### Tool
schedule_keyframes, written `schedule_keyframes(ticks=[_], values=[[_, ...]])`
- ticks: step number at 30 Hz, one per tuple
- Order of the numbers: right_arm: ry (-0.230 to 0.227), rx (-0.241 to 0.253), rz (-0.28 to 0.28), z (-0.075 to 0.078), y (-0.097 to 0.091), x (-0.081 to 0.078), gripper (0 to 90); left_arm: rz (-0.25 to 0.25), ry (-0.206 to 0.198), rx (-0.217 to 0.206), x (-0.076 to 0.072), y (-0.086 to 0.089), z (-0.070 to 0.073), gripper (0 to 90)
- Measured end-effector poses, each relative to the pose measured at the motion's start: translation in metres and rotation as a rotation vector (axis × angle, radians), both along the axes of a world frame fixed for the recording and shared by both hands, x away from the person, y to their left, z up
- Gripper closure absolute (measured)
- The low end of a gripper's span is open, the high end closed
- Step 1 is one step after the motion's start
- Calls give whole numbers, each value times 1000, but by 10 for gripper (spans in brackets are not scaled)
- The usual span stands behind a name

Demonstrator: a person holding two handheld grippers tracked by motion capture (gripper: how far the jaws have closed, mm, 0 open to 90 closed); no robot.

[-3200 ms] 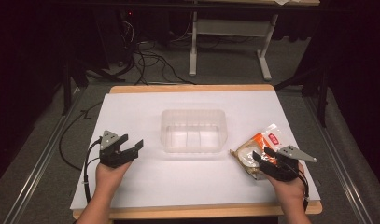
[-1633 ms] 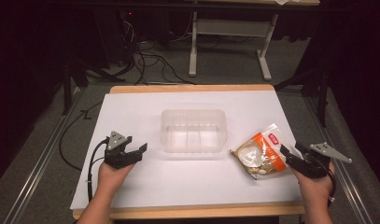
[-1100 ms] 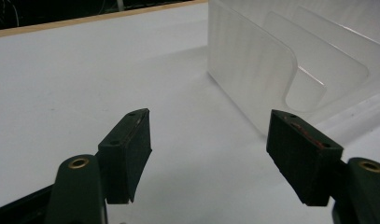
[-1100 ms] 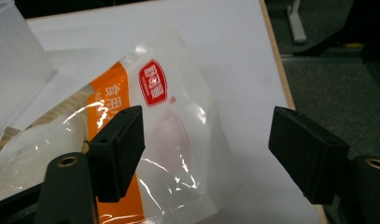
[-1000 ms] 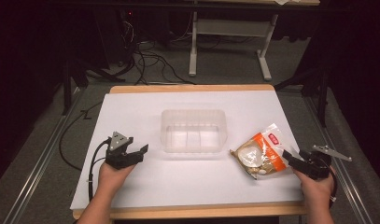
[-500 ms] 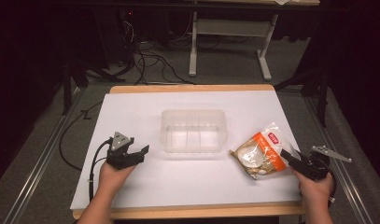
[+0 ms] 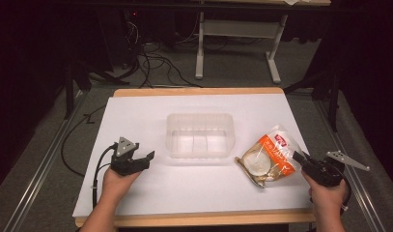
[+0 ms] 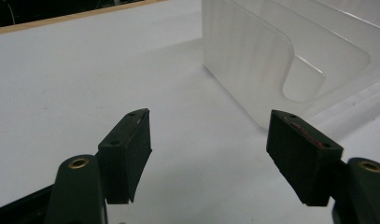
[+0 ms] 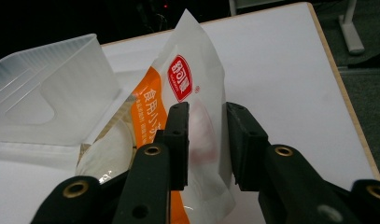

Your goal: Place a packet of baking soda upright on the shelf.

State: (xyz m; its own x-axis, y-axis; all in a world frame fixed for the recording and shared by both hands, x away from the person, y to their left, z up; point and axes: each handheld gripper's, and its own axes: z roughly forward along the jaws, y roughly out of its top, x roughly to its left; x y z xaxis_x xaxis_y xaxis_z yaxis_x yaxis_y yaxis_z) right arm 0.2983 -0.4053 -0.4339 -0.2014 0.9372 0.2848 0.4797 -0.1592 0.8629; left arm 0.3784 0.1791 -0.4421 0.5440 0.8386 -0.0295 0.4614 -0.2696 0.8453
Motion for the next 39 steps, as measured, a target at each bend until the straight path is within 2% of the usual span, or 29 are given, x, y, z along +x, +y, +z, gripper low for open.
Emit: schedule_keyframes(ticks=[6,7,10,14,16,18,21,26,34,39], values=[[-34,-28,5,7,5,-2,897,-5,0,6,0,-1,0,310],[-34,-28,5,7,5,-2,897,-5,0,6,0,-1,0,310],[-61,-70,5,15,15,-4,900,-5,0,7,0,-1,-1,310],[-92,-76,7,24,23,-5,900,-5,-1,8,0,-1,0,310],[-122,-100,-2,32,29,-6,900,-5,-1,8,0,-1,0,310],[-131,-103,-11,35,29,-6,900,-6,0,9,0,-1,-1,310],[-169,-110,-48,43,29,-9,900,-6,-2,9,0,-1,-1,310],[-258,-125,-84,56,31,-20,900,-8,1,9,1,-2,-1,310],[-300,-137,-59,63,45,-28,900,-8,-3,13,1,-3,-1,310],[-321,-136,-50,66,56,-25,900,-8,-4,14,1,-3,-1,310]])
